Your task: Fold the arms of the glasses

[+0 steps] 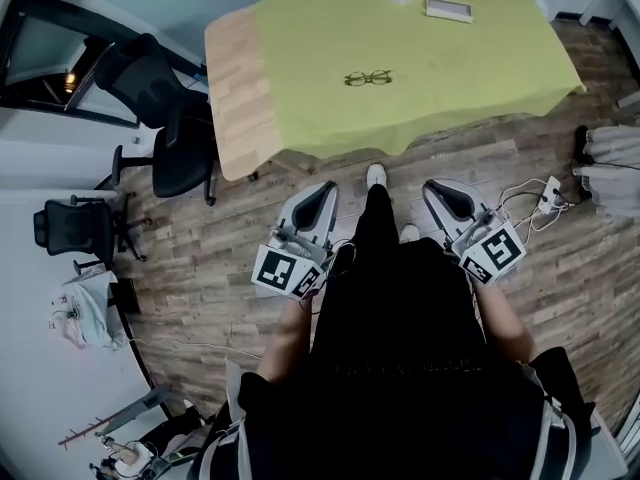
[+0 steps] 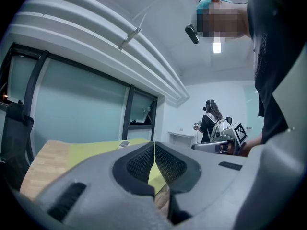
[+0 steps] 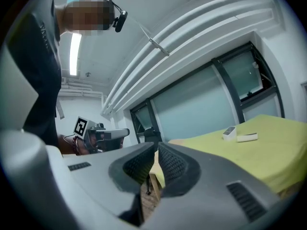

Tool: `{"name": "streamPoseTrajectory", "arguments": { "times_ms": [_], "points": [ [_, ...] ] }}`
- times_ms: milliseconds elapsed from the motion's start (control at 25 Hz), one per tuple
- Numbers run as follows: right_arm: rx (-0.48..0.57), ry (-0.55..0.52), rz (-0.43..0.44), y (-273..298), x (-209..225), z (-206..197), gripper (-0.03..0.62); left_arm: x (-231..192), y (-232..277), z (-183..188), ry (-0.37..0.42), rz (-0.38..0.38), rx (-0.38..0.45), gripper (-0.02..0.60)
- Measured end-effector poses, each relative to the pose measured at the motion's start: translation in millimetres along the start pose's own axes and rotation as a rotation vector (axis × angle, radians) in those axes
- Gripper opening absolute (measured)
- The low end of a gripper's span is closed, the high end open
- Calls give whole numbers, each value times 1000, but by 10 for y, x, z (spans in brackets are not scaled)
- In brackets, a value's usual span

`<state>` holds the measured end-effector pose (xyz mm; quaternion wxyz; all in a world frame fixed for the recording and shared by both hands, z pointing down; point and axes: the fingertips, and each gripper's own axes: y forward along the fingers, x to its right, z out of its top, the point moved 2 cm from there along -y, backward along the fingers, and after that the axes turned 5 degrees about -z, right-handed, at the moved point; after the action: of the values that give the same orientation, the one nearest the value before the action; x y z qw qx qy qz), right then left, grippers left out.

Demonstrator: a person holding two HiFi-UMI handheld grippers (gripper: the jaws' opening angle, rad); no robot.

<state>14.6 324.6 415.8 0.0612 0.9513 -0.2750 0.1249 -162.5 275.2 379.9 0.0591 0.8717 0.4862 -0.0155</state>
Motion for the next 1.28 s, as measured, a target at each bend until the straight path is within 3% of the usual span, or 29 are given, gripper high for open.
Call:
{"name": "streamPoseTrajectory", "arguments": {
  "times_ms": [560, 1040, 1280],
  "points": [
    [-44, -8, 4, 458, 397, 95, 45, -485, 576, -75, -37, -10, 0, 20],
    [-157, 22, 20, 1441, 815, 60, 46, -1438, 1082, -180, -70, -17, -61, 20],
    [-194, 31, -6, 1946, 1074, 139, 46, -1858, 1349, -263, -79, -83, -102, 20]
  ]
}}
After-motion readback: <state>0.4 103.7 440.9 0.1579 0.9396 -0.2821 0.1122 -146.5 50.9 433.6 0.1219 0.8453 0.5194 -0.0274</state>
